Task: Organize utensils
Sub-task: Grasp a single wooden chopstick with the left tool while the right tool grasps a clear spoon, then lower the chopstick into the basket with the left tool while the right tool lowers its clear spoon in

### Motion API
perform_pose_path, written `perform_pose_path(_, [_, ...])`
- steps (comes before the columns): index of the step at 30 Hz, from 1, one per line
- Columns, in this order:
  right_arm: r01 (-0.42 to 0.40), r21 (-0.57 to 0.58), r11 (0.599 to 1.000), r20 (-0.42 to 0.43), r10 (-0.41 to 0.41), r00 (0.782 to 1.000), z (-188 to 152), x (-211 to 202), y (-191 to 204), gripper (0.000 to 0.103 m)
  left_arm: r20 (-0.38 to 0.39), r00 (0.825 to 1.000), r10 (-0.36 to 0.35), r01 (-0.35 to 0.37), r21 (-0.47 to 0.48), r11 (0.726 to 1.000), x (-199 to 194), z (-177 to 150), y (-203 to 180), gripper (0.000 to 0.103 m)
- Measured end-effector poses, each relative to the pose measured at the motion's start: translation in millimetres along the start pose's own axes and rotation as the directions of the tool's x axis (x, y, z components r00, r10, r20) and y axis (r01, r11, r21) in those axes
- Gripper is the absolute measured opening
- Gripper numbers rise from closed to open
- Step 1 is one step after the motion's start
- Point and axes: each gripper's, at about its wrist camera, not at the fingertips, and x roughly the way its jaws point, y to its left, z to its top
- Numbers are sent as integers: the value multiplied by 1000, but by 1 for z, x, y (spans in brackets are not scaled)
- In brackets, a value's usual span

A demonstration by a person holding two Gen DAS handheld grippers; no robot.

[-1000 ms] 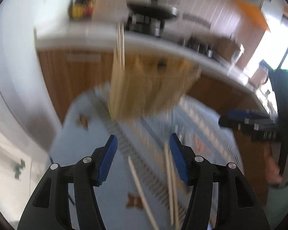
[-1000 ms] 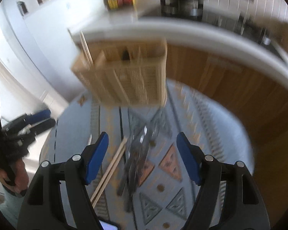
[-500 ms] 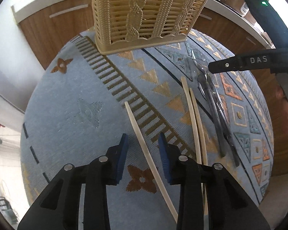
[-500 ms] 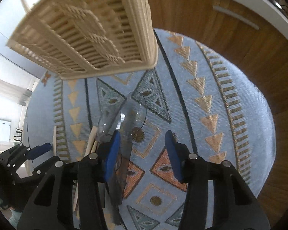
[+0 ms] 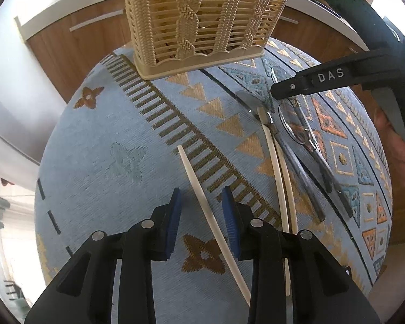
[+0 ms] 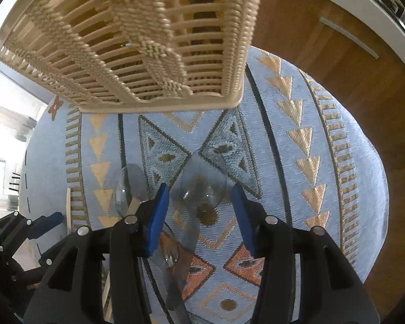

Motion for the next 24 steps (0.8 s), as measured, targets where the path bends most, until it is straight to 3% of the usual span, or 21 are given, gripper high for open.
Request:
perform_pose_path(5, [94,-59,994,13,-93,996,-3,-1,7,45,-34,997,66,-64,31,997,7,11,-12,29])
perform_pose_path(6, [99,-71,993,20,-98,995,-3,0,11,41,-39,995,91,-89,49,995,8,12,-16,26])
perform_pose_path(7, [93,-89,992,20,-91,996,-4,-1,15,31,-41,991,130,-127,76,989,9,12,-22,25])
perform_pose_path(10, [90,-108,990,27,-88,996,-11,-1,23,28,-41,983,177,-171,127,977,11,12,-39,8])
perform_pose_path(13, [78,-122,989,45,-73,996,-22,-4,20,27,-15,978,209,-205,138,969,10,8,-45,3])
perform_pose_path(15, [44,-120,992,71,-35,997,-30,-12,12,27,4,982,189,-188,104,977,7,6,-42,3])
perform_pose_path(17, [25,-125,992,117,-10,993,-39,-24,7,27,45,994,98,-100,63,993,-1,4,-37,3])
perform_pose_path(19, [9,-125,992,159,11,987,-47,-38,0,27,112,992,49,-52,24,998,-14,2,-33,3])
perform_pose_path(21, [-16,-127,992,203,42,978,-58,-54,-10,27,199,980,-5,6,-3,1000,-31,0,-31,3])
perform_pose_path(24, [-39,-145,989,285,79,955,-76,-82,-21,27,332,942,-51,66,-36,997,-59,-1,-28,3])
